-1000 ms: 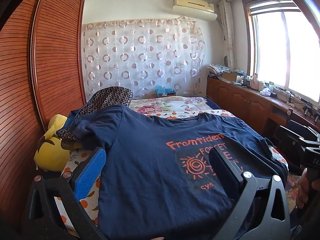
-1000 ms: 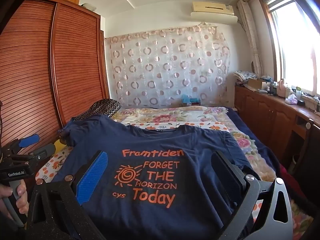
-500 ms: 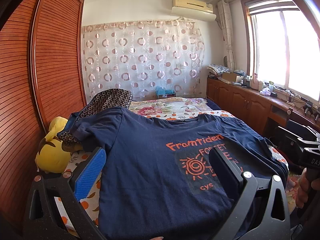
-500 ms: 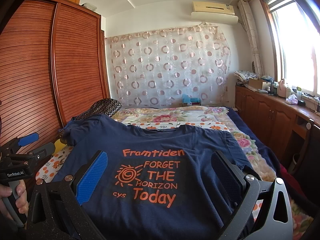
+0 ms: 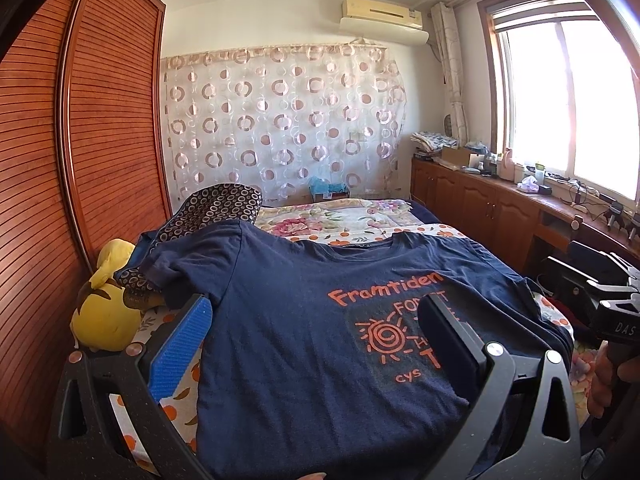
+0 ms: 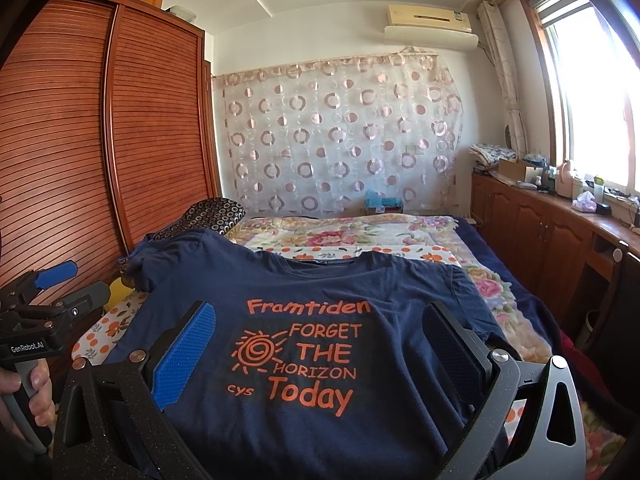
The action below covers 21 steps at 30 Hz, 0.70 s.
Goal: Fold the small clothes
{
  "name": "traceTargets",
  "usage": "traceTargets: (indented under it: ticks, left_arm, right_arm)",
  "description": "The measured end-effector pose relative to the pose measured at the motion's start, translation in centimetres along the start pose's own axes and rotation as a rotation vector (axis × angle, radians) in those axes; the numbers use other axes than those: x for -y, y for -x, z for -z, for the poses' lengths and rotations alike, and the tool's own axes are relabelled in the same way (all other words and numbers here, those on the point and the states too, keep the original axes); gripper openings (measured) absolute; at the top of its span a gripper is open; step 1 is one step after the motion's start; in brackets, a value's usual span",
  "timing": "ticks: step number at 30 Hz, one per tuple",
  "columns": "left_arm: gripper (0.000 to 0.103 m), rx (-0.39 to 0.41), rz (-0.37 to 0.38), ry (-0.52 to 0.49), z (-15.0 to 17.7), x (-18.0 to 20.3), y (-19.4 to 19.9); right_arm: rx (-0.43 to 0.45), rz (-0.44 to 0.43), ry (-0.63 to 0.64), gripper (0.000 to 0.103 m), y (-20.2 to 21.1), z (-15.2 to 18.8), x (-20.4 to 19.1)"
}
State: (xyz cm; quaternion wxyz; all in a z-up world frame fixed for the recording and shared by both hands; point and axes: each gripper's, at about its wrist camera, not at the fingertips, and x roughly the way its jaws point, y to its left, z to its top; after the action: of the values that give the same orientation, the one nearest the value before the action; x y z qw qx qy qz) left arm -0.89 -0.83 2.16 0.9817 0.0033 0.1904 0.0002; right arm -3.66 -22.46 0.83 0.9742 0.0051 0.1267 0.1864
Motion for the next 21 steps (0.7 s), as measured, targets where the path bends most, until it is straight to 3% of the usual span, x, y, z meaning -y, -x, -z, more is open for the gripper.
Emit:
traceTargets:
  ticks: [21]
  left_arm:
    - [0.103, 0.019, -0.006, -0.005, 0.09, 0.25, 0.47]
  right_arm:
    - [0.001, 0.001, -0.001, 0.103, 0.06, 0.01, -0.01]
